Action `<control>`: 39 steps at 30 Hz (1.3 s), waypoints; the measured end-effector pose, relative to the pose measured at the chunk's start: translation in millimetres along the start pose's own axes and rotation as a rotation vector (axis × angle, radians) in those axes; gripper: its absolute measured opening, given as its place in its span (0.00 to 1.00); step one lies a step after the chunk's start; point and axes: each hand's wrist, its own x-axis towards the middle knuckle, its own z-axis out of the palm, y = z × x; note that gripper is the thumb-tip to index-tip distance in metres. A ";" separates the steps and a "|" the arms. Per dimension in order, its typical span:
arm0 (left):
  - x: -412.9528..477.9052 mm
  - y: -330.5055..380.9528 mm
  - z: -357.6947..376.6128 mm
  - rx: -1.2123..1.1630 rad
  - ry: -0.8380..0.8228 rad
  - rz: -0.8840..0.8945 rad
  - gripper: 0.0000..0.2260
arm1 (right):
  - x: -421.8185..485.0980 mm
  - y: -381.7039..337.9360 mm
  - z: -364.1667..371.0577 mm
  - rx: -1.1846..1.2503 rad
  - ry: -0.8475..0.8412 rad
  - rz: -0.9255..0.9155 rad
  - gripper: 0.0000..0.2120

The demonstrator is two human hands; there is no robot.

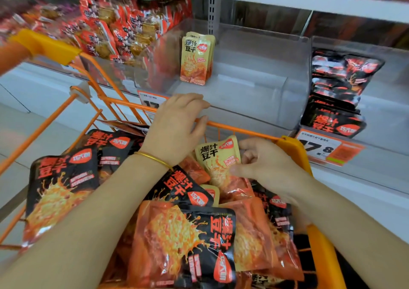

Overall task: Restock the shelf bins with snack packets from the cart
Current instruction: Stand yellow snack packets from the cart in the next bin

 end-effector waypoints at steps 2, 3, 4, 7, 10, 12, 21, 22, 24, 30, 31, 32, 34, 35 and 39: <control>0.3 -1.1 -1.4 0.023 0.003 -0.015 0.20 | -3.9 -5.9 -3.6 -0.001 0.007 -0.072 0.08; 0.5 -1.7 -2.8 0.041 0.003 -0.028 0.20 | -6.3 -11.0 -5.5 0.008 0.023 -0.099 0.07; 1.1 -2.6 -4.5 0.062 0.002 -0.043 0.21 | -7.8 -16.6 -8.1 0.013 0.043 -0.128 0.08; 1.7 -6.3 -7.9 0.133 -0.008 -0.085 0.23 | -2.4 -37.9 -17.8 0.026 0.135 -0.207 0.07; 0.6 -9.4 -8.1 0.186 -0.022 -0.108 0.23 | 22.9 -61.1 -34.1 0.210 0.243 -0.193 0.06; -0.7 -10.8 -6.3 0.207 -0.048 -0.118 0.24 | 50.2 -76.7 -42.1 0.327 0.302 -0.179 0.10; -4.6 -12.7 6.7 0.286 -0.096 -0.166 0.25 | 213.9 -94.5 -11.6 -0.034 0.450 -0.113 0.06; -5.0 -12.7 7.6 0.295 -0.095 -0.164 0.25 | 220.9 -95.8 -5.9 -0.101 0.461 -0.123 0.10; -6.3 -12.9 9.1 0.310 -0.091 -0.158 0.25 | 236.5 -95.1 2.8 -0.149 0.487 -0.141 0.12; -7.5 -13.6 10.3 0.333 -0.068 -0.164 0.24 | 266.9 -87.8 13.8 -0.258 0.577 -0.145 0.14; -7.3 -13.5 10.6 0.333 -0.067 -0.165 0.24 | 271.7 -87.1 15.4 -0.273 0.582 -0.136 0.14; -7.1 -13.4 10.8 0.333 -0.064 -0.166 0.24 | 275.8 -87.0 16.6 -0.275 0.578 -0.125 0.15; -6.5 -13.5 11.0 0.330 -0.064 -0.166 0.24 | 282.9 -87.3 17.7 -0.267 0.563 -0.104 0.15; -6.5 -13.6 11.3 0.328 -0.064 -0.167 0.24 | 284.7 -87.6 17.5 -0.258 0.553 -0.095 0.15; -6.4 -14.3 12.3 0.333 -0.051 -0.166 0.24 | 291.5 -84.2 17.3 -0.202 0.522 -0.075 0.18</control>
